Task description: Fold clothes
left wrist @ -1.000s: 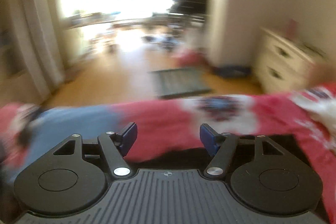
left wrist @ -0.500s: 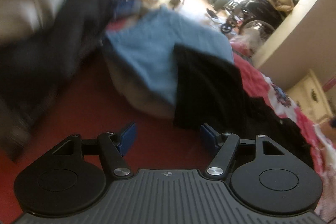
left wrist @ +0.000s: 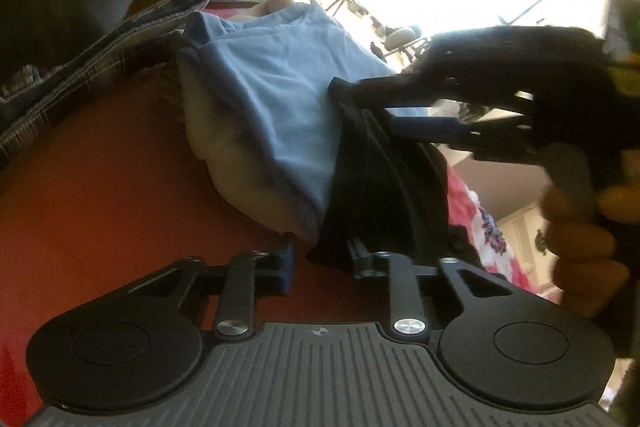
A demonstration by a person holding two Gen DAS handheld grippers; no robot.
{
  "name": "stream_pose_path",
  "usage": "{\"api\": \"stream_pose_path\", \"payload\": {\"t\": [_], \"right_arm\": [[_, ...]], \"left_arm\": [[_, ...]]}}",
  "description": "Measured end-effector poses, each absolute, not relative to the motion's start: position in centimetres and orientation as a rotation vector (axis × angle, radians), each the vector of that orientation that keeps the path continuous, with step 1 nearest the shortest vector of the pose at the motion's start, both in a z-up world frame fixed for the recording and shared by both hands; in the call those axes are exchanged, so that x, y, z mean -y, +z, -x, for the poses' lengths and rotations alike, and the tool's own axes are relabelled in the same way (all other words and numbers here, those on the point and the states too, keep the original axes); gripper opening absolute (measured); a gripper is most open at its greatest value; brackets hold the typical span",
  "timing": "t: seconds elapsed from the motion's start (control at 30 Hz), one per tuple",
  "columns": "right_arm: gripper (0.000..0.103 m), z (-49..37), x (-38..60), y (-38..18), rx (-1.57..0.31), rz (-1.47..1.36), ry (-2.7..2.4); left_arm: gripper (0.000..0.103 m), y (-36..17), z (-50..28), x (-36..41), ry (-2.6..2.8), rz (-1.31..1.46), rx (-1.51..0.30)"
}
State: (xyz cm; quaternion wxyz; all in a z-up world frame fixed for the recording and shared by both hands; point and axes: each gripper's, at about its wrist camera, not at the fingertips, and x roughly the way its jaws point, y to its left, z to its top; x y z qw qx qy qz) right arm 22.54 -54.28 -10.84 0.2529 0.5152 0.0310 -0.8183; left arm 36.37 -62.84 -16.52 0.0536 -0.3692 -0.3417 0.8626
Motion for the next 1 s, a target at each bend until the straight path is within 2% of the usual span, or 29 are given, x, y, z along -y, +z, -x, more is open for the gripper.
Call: {"api": "stream_pose_path", "payload": {"t": [0.07,0.2,0.23,0.6,1.0], "right_arm": [[0.040,-22.3,54.8,-11.5,-0.131,-1.411,-2.239],[0.009,-22.3,54.5,-11.7,-0.115,-1.392,-2.248],[0.007,-22.5,53.8,-11.4,-0.075,-1.375,-2.249],[0.005,-24.2,45.8,-8.3,0.406,-1.163,-2.225],[0.005,-26.6,33.6,-8.9,0.636,-1.019,-2.275]], "left_arm": [[0.010,-16.3,-36.5,62.6,2.643,1.103,1.002],[0.007,-15.6,-37.0,62.0,2.698,1.064,0.919],[0.007,-15.2,-37.4,61.7,2.714,1.039,0.893],[0.003,-11.3,-40.0,57.7,2.790,0.834,0.541],[0.003,-11.0,-39.1,50.0,2.647,0.748,0.275]]}}
